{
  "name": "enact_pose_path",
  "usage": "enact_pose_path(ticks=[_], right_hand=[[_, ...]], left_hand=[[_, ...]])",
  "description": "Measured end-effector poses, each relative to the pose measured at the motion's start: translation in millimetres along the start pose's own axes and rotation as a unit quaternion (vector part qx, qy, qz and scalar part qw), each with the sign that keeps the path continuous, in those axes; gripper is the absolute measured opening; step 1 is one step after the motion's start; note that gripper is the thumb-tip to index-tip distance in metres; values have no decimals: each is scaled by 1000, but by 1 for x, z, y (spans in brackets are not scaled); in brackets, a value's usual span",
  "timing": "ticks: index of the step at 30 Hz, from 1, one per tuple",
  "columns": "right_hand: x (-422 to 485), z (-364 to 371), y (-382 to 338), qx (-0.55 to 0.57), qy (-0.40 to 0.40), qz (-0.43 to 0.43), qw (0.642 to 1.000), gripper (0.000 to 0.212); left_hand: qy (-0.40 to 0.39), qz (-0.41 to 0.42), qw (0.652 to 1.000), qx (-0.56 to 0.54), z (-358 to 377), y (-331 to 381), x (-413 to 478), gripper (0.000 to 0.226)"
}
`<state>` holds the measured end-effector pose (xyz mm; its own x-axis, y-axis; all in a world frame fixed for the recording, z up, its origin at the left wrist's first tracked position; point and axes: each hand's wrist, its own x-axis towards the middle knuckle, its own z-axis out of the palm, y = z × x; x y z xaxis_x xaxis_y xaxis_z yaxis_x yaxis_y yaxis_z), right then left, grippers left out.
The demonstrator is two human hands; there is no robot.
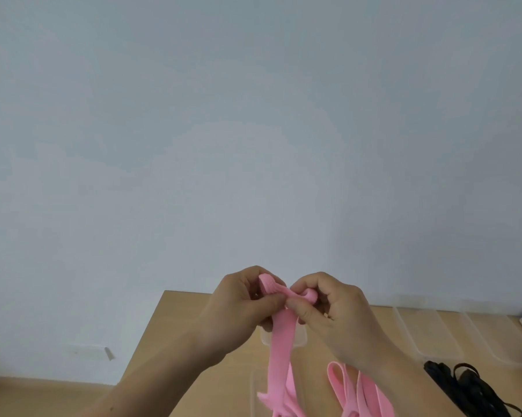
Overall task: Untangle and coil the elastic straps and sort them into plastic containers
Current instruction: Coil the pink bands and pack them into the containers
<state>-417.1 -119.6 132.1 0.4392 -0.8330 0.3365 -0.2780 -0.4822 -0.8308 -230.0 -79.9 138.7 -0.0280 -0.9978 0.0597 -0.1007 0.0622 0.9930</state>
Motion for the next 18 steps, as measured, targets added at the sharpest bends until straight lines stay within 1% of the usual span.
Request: enact_pose_path(ticks=[1,3,7,10,13,16,18], right_hand=[[0,-1,1,-7,-7,4,1000,12],[0,-1,2,-20,4,-4,1000,15],[2,-1,0,-60,47,-62,995,18],[5,-1,-2,-77,58,-87,992,20],[7,1,0,-103,69,-111,986,18],[6,4,4,-83,64,-124,987,15],[6,5,7,-76,50,-132,987,17]], left_hand=[[-3,-7,1000,-7,0,0,0,5],[-11,-21,999,-29,1,0,-1,5],[-41,-74,990,-117,6,6,1,17],[-70,-110,979,-157,5,11,3,19],[-74,-123,976,-167,2,12,4,22],[-67,-132,977,-151,1,8,5,33],[-59,-142,978,-138,-3,6,7,33]])
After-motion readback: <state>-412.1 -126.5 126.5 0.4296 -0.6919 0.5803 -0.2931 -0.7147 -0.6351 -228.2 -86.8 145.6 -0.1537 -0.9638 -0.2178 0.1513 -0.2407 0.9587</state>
